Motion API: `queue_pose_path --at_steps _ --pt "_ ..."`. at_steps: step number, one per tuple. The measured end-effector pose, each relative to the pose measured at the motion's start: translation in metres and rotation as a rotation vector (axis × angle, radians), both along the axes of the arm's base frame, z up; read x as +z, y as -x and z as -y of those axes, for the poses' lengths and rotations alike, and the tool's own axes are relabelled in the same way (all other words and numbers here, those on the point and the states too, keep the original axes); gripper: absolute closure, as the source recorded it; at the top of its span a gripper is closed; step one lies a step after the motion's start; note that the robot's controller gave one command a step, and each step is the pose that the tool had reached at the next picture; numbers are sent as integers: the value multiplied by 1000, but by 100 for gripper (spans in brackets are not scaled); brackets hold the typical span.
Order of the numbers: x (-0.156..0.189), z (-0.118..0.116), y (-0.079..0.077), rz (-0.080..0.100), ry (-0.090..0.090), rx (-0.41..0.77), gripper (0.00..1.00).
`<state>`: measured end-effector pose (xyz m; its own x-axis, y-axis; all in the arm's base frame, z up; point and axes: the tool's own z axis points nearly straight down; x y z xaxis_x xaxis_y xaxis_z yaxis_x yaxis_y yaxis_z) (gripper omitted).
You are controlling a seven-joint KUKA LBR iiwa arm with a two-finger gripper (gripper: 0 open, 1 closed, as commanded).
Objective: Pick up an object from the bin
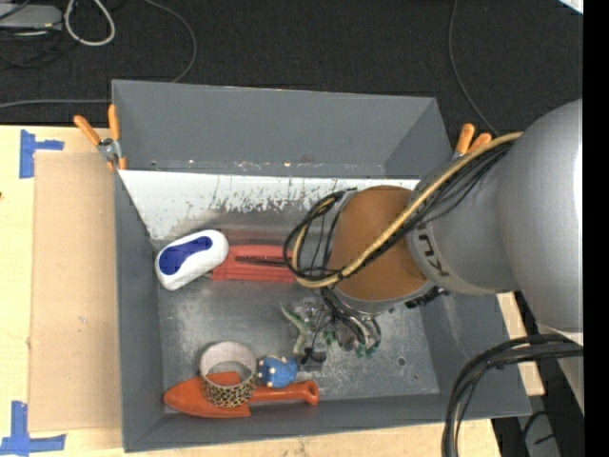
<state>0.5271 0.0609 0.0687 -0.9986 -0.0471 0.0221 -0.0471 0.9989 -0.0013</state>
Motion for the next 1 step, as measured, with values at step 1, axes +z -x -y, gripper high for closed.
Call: queue_pose_path --at_steps 1 --pt "0 0 0 0 0 0 100"
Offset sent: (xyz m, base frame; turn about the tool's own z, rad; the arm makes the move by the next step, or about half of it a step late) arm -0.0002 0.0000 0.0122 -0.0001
